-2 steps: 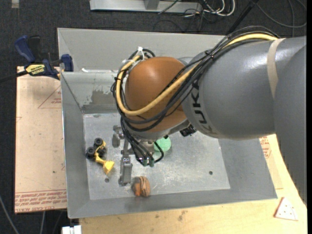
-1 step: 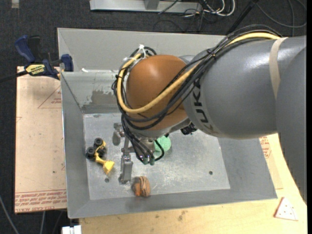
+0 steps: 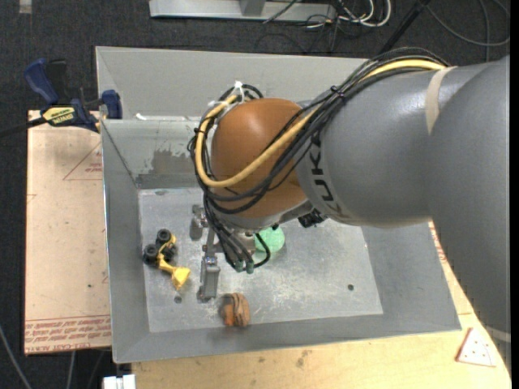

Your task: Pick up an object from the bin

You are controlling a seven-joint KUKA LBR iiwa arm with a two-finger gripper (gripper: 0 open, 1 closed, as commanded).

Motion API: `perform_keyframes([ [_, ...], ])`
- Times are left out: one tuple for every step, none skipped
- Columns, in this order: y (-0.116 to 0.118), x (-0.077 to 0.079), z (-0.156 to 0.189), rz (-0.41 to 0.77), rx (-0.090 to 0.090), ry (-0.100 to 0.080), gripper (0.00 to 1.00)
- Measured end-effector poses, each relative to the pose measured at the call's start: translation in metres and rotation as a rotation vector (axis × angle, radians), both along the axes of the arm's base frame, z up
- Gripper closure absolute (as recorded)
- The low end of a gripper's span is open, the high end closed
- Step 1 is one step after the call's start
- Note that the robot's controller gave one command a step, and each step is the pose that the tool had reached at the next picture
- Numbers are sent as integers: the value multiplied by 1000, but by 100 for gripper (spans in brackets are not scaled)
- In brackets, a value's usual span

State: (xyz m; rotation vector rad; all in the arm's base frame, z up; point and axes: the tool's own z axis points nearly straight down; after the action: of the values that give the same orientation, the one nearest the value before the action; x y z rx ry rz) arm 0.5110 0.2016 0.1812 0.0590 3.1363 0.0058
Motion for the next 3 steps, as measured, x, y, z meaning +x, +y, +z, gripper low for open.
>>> perform_keyframes([
  [-3,4,-10,-14,-2,3,0],
  [15,-6,18,-60,-5,10,0],
  [14,28,1,54,3,-11,0],
])
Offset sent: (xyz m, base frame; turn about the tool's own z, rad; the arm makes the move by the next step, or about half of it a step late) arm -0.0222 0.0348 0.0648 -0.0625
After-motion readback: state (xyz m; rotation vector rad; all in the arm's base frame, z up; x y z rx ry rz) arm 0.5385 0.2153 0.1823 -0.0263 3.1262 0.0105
